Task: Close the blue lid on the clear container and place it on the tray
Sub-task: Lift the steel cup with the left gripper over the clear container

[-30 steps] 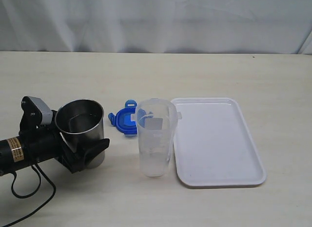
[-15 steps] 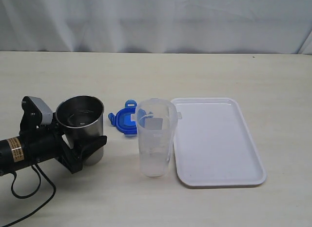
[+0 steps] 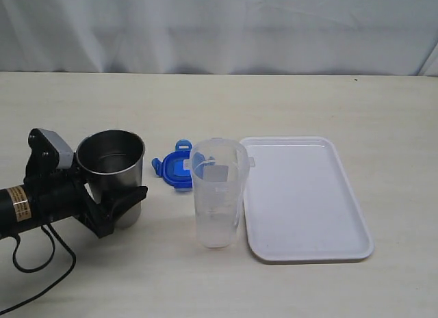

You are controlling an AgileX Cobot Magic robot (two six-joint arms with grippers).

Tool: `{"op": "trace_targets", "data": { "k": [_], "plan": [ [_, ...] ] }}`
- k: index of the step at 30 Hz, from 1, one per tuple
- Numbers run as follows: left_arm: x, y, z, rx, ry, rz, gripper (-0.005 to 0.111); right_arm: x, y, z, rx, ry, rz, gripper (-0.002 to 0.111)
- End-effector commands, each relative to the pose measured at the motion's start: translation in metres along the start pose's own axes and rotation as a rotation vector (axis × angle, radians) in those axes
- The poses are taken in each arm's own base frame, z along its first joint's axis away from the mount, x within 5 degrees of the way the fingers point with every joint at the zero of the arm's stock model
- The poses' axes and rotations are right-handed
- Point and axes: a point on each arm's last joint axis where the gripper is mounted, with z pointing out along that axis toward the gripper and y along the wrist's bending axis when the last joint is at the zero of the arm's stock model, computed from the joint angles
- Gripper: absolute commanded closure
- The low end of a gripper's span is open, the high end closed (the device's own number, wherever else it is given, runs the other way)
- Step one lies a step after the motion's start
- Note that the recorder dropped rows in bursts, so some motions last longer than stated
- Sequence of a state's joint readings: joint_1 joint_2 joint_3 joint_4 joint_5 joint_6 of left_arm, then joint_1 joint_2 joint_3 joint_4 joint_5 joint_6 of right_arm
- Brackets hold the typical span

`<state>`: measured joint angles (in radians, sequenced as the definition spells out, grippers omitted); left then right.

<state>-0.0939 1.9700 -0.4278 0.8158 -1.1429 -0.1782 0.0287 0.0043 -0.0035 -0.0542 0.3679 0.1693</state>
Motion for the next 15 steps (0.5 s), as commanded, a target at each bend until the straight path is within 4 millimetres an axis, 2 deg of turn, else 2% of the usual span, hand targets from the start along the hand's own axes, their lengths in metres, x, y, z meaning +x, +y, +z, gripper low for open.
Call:
{"op": "trace_targets", "data": {
  "k": [1,7,15],
  "plan": [
    [-0.026,-0.001,-0.005,0.007,-0.133,0.015,0.107,0.001,0.0,0.0,0.004,-0.005,0.003,0.104],
    [-0.055,0.002,-0.003,0.061,-0.209,0.021,0.107,0.001,0.0,0.0,0.004,-0.005,0.003,0.104],
    [-0.093,0.021,0.01,0.09,-0.307,-0.015,0.107,0.001,0.0,0.0,0.004,-0.005,0.003,0.104]
  ]
}}
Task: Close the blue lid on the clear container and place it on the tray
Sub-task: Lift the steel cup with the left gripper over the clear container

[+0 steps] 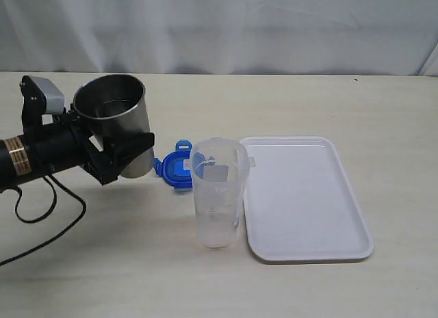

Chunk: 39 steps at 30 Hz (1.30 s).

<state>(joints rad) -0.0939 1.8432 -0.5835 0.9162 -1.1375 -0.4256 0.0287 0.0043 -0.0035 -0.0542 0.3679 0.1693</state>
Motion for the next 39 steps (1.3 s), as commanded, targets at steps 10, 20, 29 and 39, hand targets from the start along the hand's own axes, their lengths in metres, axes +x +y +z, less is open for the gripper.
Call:
{"op": "trace_targets", "data": {
  "k": [10,20,29,39],
  "plan": [
    [-0.072,0.008,0.051,0.09,-0.093,0.072,0.107,0.001,0.0,0.0,0.004,-0.005,0.003,0.104],
    [-0.102,-0.013,0.085,0.159,-0.045,0.163,0.107,0.001,0.0,0.0,0.004,-0.005,0.003,0.104],
    [-0.107,-0.028,0.097,0.186,0.002,0.273,0.107,0.001,0.0,0.0,0.004,-0.005,0.003,0.104],
    [-0.101,-0.037,0.102,0.206,0.048,0.435,0.107,0.001,0.0,0.0,0.004,-0.005,0.003,0.104]
  ]
}}
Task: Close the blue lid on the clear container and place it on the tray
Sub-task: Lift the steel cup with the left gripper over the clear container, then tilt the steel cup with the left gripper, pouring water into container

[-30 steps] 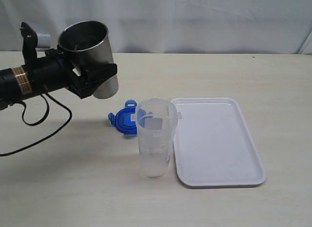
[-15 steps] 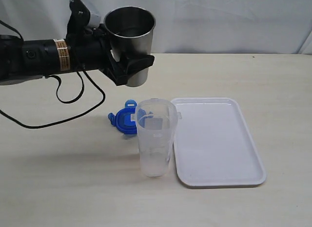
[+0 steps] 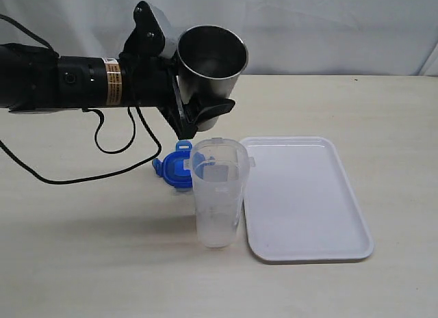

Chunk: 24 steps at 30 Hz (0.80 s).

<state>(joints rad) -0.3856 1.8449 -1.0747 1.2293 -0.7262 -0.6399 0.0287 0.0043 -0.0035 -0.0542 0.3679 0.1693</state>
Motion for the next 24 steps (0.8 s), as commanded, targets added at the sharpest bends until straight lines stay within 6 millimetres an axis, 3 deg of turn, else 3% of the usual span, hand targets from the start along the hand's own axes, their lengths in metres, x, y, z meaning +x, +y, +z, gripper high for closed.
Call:
{"op": "trace_targets", "data": {
  "k": [1,6,24],
  "plan": [
    [-0.0153,0.0008,-0.0021,-0.001,-0.065,0.083,0.107,0.0006,-0.0003,0.0001,0.004,-0.005,0.003,0.104],
    [-0.0148,0.0002,-0.002,0.002,-0.061,0.193,0.107,0.0006,-0.0003,0.0001,0.004,-0.005,0.003,0.104],
    [-0.0147,-0.0079,-0.0023,0.097,-0.119,0.34,0.107,0.0006,-0.0003,0.0001,0.004,-0.005,0.003,0.104]
  ]
}}
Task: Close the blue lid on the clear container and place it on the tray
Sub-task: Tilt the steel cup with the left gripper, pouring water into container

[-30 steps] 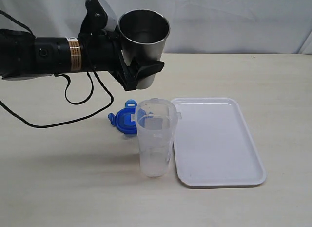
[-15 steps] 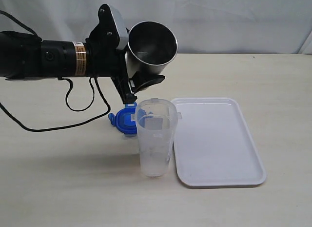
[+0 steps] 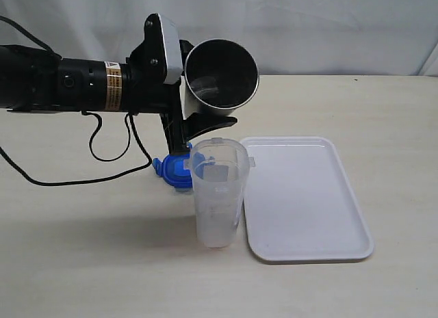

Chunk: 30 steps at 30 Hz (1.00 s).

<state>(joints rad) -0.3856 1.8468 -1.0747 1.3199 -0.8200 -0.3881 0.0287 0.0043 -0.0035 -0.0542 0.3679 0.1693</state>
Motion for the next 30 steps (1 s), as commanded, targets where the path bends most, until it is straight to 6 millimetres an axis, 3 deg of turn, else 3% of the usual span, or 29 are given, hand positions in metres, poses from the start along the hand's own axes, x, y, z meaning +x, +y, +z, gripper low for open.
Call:
{"op": "trace_targets", "data": {
  "k": [1,30],
  "plan": [
    [-0.0105,0.006,-0.0023,-0.018,-0.063,0.031,0.107,0.0006,-0.0003,0.0001,0.004,-0.005,0.003,0.104],
    [-0.0038,0.0084,-0.0022,-0.041,0.017,0.317,0.107,0.0006,-0.0003,0.0001,0.004,-0.005,0.003,0.104]
  ]
}}
